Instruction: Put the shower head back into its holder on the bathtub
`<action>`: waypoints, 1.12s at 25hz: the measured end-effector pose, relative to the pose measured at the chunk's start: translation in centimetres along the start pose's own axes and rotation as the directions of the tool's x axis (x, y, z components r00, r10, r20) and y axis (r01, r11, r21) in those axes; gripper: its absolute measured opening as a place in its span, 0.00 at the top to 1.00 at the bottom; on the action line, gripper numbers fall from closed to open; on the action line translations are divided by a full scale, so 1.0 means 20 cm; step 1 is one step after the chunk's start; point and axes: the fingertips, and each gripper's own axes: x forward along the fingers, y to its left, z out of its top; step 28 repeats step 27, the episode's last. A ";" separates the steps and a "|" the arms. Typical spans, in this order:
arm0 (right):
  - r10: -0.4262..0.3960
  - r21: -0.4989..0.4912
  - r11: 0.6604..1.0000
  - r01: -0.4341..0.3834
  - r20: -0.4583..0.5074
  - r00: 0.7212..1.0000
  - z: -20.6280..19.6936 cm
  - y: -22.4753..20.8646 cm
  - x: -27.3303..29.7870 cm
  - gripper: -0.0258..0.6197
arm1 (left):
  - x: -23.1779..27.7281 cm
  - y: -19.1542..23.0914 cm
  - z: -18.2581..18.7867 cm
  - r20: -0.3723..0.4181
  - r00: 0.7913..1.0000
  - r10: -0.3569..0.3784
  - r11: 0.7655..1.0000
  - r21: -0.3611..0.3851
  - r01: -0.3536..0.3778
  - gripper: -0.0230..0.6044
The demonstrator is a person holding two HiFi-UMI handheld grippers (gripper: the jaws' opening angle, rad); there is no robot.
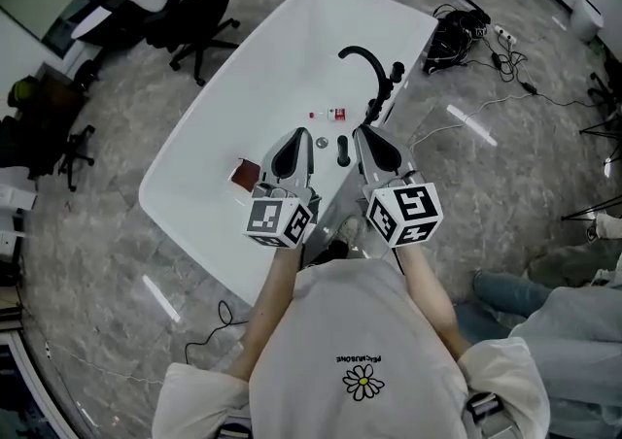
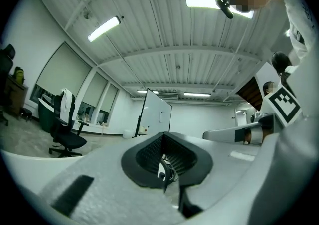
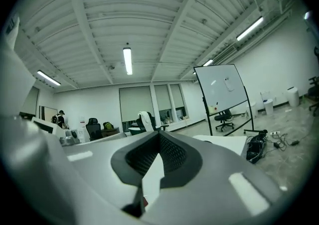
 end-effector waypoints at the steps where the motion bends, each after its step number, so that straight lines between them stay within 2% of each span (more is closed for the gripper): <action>1: -0.002 -0.018 1.000 0.002 0.004 1.000 0.01 0.02 -0.02 0.95 | -0.03 -0.01 0.03 0.011 1.000 0.006 1.000 0.007 -0.006 0.96; 4: -0.008 -0.058 0.998 0.008 0.007 1.000 0.01 0.05 -0.07 0.95 | -0.09 -0.04 0.09 0.043 0.999 0.010 1.000 0.023 -0.011 0.96; 7: 0.001 -0.065 0.998 -0.001 0.007 1.000 0.01 0.08 -0.10 0.95 | -0.13 -0.09 0.16 0.088 0.996 -0.027 1.000 -0.010 0.028 0.96; 12: 0.013 -0.069 0.998 -0.012 0.014 1.000 0.02 0.12 -0.13 0.95 | -0.18 -0.18 0.23 0.098 0.992 -0.082 0.994 0.082 0.074 0.96; 17: 0.015 -0.055 0.998 -0.013 0.036 0.999 0.05 0.11 -0.17 0.95 | -0.19 -0.19 0.26 0.127 0.989 -0.080 0.996 0.047 0.075 0.96; 28: 0.024 -0.081 0.997 -0.022 0.022 0.999 0.00 0.12 -0.18 0.95 | -0.18 -0.19 0.16 0.084 0.994 -0.073 0.997 0.035 0.070 0.96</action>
